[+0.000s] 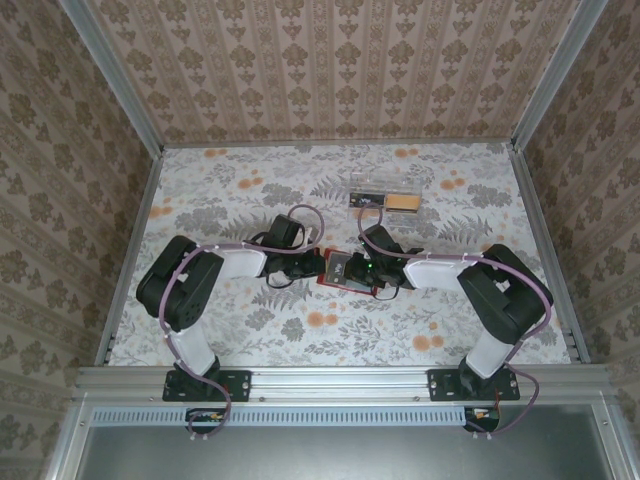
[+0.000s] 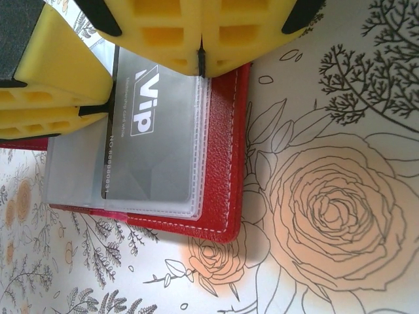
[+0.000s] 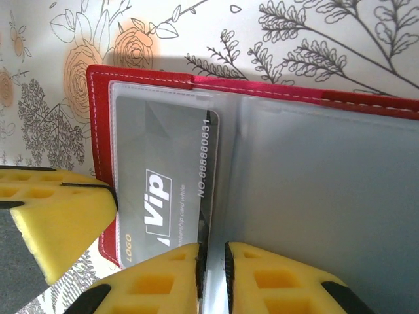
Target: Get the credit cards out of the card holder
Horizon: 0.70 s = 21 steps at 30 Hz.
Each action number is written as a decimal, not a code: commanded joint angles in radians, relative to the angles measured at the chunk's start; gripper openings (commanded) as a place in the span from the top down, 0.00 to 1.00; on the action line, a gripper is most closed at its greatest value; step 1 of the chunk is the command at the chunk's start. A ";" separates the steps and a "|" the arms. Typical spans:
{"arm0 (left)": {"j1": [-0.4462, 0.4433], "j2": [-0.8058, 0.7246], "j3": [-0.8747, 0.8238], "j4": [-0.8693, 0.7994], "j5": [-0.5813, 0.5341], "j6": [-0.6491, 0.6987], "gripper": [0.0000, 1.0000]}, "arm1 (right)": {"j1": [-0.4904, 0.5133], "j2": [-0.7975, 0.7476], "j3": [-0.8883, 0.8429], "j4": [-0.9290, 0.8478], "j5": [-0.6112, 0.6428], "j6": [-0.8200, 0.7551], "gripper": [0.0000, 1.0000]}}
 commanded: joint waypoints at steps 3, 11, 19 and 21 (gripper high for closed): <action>-0.004 0.015 -0.021 -0.001 -0.002 0.011 0.97 | -0.005 0.024 0.009 0.046 -0.043 0.034 0.79; -0.009 0.012 -0.022 0.004 -0.001 0.010 0.97 | -0.010 0.042 0.000 0.089 -0.073 0.054 0.81; -0.008 0.011 -0.022 -0.008 -0.012 0.005 0.98 | -0.023 0.021 -0.035 0.105 -0.074 0.068 1.00; -0.007 0.011 -0.020 -0.016 -0.019 0.004 0.99 | -0.030 0.006 -0.049 0.103 -0.073 0.068 1.00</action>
